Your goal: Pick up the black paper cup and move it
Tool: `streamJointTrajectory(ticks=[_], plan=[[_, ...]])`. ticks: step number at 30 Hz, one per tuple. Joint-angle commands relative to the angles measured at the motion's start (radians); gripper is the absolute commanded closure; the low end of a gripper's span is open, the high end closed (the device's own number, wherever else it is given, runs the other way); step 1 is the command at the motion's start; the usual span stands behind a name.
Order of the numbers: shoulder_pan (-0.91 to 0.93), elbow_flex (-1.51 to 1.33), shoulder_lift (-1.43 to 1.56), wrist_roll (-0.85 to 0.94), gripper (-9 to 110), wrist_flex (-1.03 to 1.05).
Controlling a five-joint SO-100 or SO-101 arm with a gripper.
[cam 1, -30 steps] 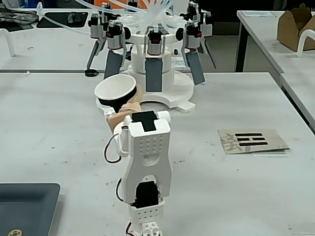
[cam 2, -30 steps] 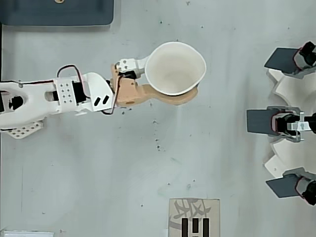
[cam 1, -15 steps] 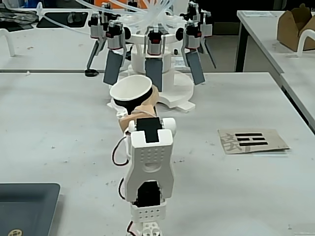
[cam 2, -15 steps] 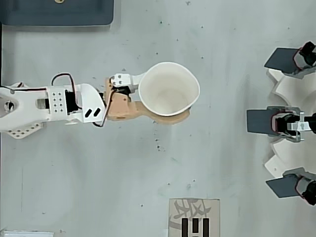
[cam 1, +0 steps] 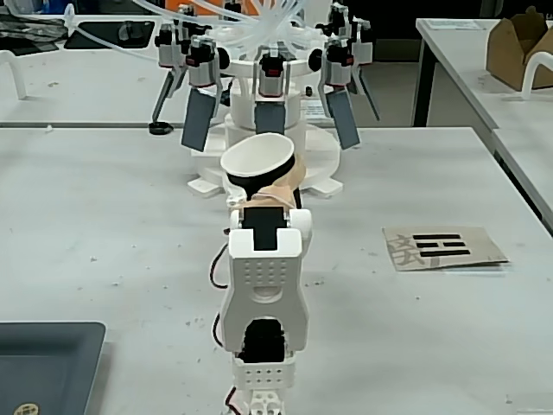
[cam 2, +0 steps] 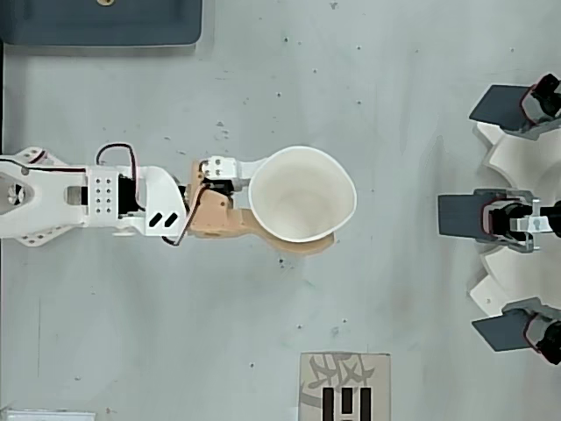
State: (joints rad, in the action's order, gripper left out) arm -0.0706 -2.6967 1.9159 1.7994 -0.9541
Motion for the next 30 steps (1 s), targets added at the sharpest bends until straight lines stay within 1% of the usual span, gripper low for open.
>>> streamJointTrajectory(ticks=[1,30], plan=[[0.011,0.041,0.012,-0.002,93,0.005],[0.035,0.566,-0.420,-0.091,92,0.086]])
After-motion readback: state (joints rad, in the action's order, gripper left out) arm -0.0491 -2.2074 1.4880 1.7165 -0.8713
